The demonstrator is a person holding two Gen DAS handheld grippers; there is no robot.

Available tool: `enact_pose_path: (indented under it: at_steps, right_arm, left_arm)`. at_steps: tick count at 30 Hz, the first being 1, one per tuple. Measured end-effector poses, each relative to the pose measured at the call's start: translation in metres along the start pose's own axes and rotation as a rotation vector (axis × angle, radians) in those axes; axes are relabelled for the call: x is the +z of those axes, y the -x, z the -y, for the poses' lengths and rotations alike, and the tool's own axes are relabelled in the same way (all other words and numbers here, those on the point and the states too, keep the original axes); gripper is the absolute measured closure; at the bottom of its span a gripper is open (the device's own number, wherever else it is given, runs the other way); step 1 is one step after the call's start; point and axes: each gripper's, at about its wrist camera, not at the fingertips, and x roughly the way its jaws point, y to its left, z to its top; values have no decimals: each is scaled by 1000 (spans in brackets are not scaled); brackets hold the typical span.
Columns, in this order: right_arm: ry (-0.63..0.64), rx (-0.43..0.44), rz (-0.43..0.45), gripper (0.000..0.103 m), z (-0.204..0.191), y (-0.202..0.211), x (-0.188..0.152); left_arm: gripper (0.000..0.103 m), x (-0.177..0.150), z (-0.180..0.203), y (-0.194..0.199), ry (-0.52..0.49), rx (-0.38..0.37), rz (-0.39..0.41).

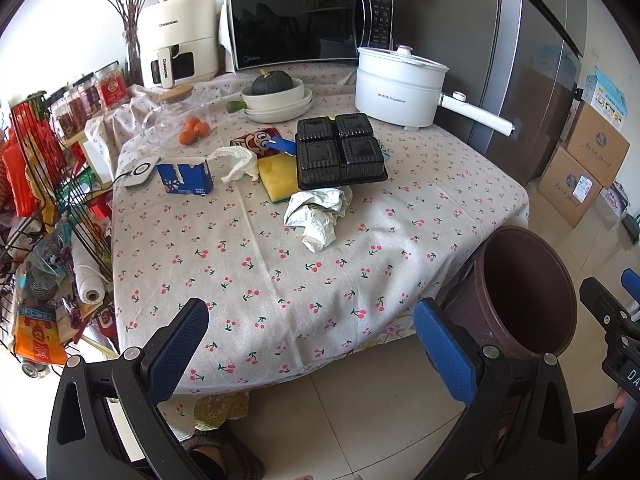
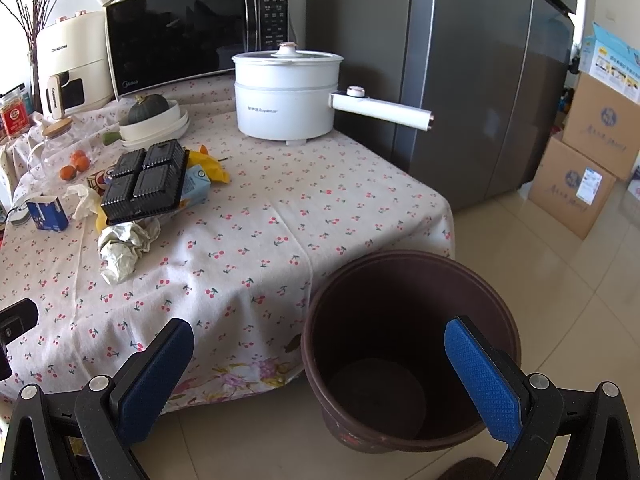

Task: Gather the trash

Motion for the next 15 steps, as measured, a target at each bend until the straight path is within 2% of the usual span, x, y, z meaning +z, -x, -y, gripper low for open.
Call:
enact_pose_path:
  at_steps: [15]
  right_arm:
    - [-6, -3, 2, 0, 2, 1, 0]
  left_arm:
    - [0, -1, -1, -1, -1, 1, -5]
